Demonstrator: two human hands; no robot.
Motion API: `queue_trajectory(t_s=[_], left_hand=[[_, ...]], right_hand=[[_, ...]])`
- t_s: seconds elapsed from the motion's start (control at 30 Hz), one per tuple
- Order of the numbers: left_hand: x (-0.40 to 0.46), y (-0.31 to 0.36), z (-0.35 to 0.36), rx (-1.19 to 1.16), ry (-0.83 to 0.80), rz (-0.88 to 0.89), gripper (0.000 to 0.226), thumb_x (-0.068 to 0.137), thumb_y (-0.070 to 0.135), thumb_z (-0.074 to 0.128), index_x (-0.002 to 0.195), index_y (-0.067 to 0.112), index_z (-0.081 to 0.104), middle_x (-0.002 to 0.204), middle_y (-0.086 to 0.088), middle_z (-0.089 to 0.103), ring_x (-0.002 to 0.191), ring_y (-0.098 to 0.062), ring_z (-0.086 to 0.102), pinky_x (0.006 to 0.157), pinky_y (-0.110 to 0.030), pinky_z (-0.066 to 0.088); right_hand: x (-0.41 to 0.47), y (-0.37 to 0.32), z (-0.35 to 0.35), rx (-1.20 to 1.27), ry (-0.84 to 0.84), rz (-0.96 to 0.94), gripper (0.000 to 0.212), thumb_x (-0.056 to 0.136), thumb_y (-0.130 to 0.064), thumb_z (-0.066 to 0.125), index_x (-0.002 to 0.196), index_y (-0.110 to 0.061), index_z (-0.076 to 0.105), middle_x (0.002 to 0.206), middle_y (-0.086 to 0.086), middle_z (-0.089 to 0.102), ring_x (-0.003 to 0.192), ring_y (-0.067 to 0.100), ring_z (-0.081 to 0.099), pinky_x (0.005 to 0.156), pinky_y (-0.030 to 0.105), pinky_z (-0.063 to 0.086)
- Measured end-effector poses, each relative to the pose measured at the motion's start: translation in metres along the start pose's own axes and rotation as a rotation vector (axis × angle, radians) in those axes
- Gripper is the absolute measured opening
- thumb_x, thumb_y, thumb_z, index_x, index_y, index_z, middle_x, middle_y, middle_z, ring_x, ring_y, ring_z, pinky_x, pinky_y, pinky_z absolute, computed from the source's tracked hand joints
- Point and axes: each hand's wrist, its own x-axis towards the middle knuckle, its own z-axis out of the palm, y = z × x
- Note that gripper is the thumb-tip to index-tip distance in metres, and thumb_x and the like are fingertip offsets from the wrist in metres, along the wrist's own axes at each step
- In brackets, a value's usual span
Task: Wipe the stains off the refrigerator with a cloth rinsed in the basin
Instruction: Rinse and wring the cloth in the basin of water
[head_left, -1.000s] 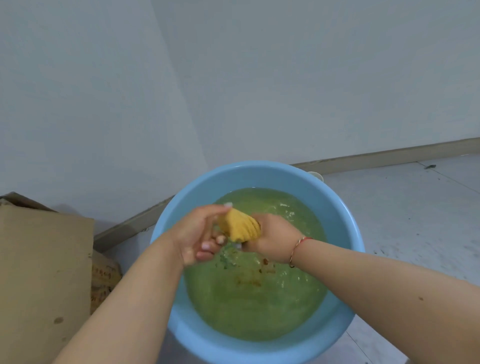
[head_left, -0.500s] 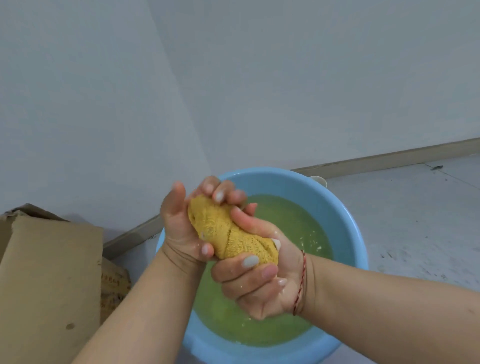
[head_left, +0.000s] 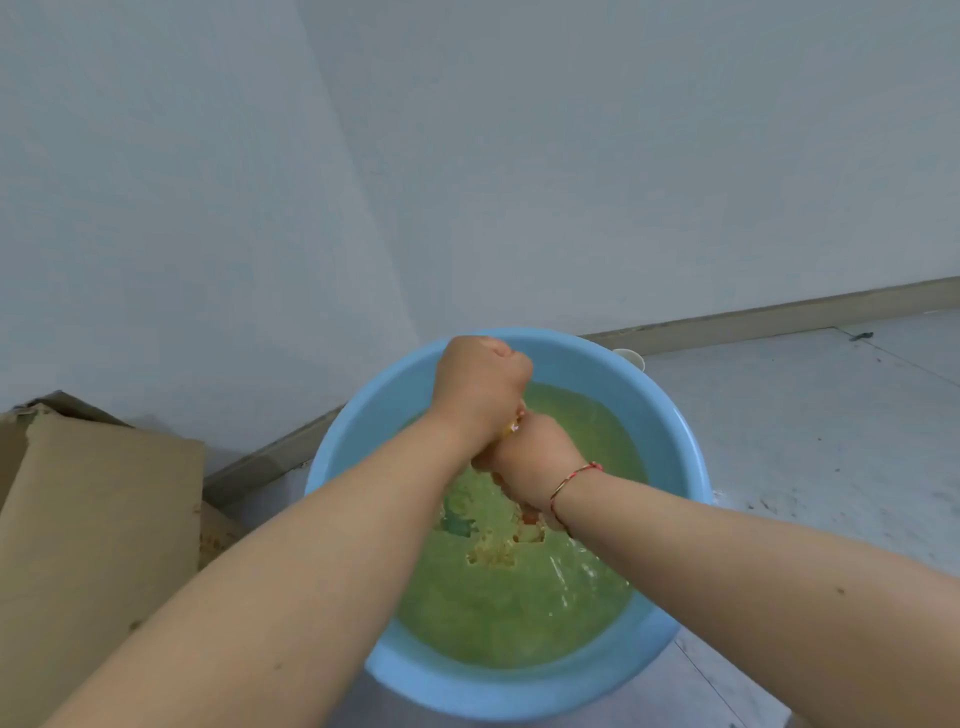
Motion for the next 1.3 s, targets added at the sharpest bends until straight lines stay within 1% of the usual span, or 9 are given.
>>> queue_trajectory(t_s=[0.1, 0.2, 0.33, 0.63, 0.77, 0.87, 1.03, 1.2, 1.3], left_hand=[[0.006, -0.023, 0.013, 0.025, 0.071, -0.100, 0.012, 0.052, 0.021, 0.044, 0.048, 0.010, 0.041, 0.053, -0.026, 0.049, 0.054, -0.027, 0.050, 0.053, -0.046, 0.042], [0.007, -0.040, 0.022, -0.143, 0.174, -0.290, 0.014, 0.049, 0.017, 0.045, 0.046, 0.014, 0.033, 0.048, -0.016, 0.046, 0.056, -0.027, 0.052, 0.053, -0.037, 0.035], [0.001, -0.044, 0.027, -0.285, 0.282, -0.510, 0.014, 0.067, 0.006, 0.050, 0.054, 0.009, 0.046, 0.058, -0.015, 0.062, 0.052, -0.027, 0.053, 0.056, -0.032, 0.044], [0.000, -0.051, 0.015, -0.579, 0.334, -0.699, 0.016, 0.082, 0.007, 0.056, 0.066, 0.003, 0.057, 0.056, -0.008, 0.061, 0.058, -0.026, 0.056, 0.066, -0.037, 0.054], [-0.007, -0.043, -0.013, -0.732, -0.007, -0.698, 0.029, 0.084, 0.036, 0.071, 0.093, 0.012, 0.058, 0.086, -0.009, 0.061, 0.081, -0.027, 0.062, 0.083, -0.050, 0.055], [-0.019, -0.049, -0.031, -0.712, -0.078, -0.585, 0.021, 0.088, 0.023, 0.067, 0.101, 0.011, 0.055, 0.094, -0.011, 0.063, 0.087, -0.027, 0.063, 0.081, -0.048, 0.055], [-0.021, -0.059, -0.056, -0.654, -0.040, -0.354, 0.028, 0.093, 0.022, 0.059, 0.119, 0.012, 0.050, 0.111, -0.014, 0.065, 0.092, -0.023, 0.067, 0.076, -0.035, 0.057], [-0.024, -0.053, -0.070, -0.444, -0.119, -0.131, 0.033, 0.086, 0.028, 0.066, 0.115, 0.016, 0.056, 0.087, -0.006, 0.070, 0.070, -0.013, 0.068, 0.062, -0.026, 0.056], [-0.024, -0.056, -0.078, -0.233, -0.232, -0.081, 0.048, 0.075, 0.032, 0.079, 0.117, 0.029, 0.056, 0.082, -0.002, 0.066, 0.060, -0.013, 0.061, 0.047, -0.024, 0.046]], right_hand=[[0.007, 0.010, 0.011, -0.274, 0.088, -0.042, 0.014, 0.089, -0.020, 0.051, 0.096, -0.011, 0.059, 0.096, 0.011, 0.066, 0.090, 0.031, 0.063, 0.064, 0.026, 0.040], [0.011, 0.026, 0.020, -0.143, 0.156, 0.002, 0.013, 0.084, -0.022, 0.052, 0.094, -0.017, 0.058, 0.076, 0.003, 0.058, 0.073, 0.027, 0.057, 0.059, 0.026, 0.038], [0.017, 0.040, 0.028, -0.188, 0.186, 0.017, 0.020, 0.085, -0.020, 0.045, 0.100, -0.015, 0.056, 0.089, 0.008, 0.066, 0.072, 0.027, 0.056, 0.060, 0.027, 0.042], [0.019, 0.035, 0.026, -0.403, 0.219, -0.036, 0.028, 0.084, -0.018, 0.049, 0.111, -0.015, 0.044, 0.077, 0.001, 0.055, 0.069, 0.025, 0.054, 0.055, 0.028, 0.039], [0.020, 0.023, 0.013, -0.243, 0.230, -0.047, 0.047, 0.076, -0.015, 0.066, 0.112, -0.014, 0.035, 0.099, 0.004, 0.043, 0.078, 0.024, 0.055, 0.065, 0.031, 0.043], [0.018, 0.013, 0.004, -0.106, 0.196, -0.171, 0.049, 0.074, -0.017, 0.071, 0.111, -0.017, 0.038, 0.112, 0.005, 0.035, 0.080, 0.015, 0.054, 0.074, 0.029, 0.045], [0.011, 0.000, -0.029, 0.168, -0.075, -0.139, 0.012, 0.090, -0.024, 0.061, 0.094, -0.016, 0.054, 0.083, 0.009, 0.064, 0.061, 0.022, 0.064, 0.064, 0.034, 0.055], [0.020, 0.002, -0.054, -0.426, 0.149, -0.318, 0.037, 0.095, -0.036, 0.047, 0.063, -0.018, 0.042, 0.072, -0.001, 0.048, 0.065, 0.017, 0.049, 0.062, 0.032, 0.038], [0.021, -0.005, -0.072, 0.281, 0.130, -0.174, 0.025, 0.091, -0.030, 0.055, 0.071, -0.016, 0.056, 0.071, 0.001, 0.052, 0.058, 0.014, 0.051, 0.057, 0.026, 0.042]])
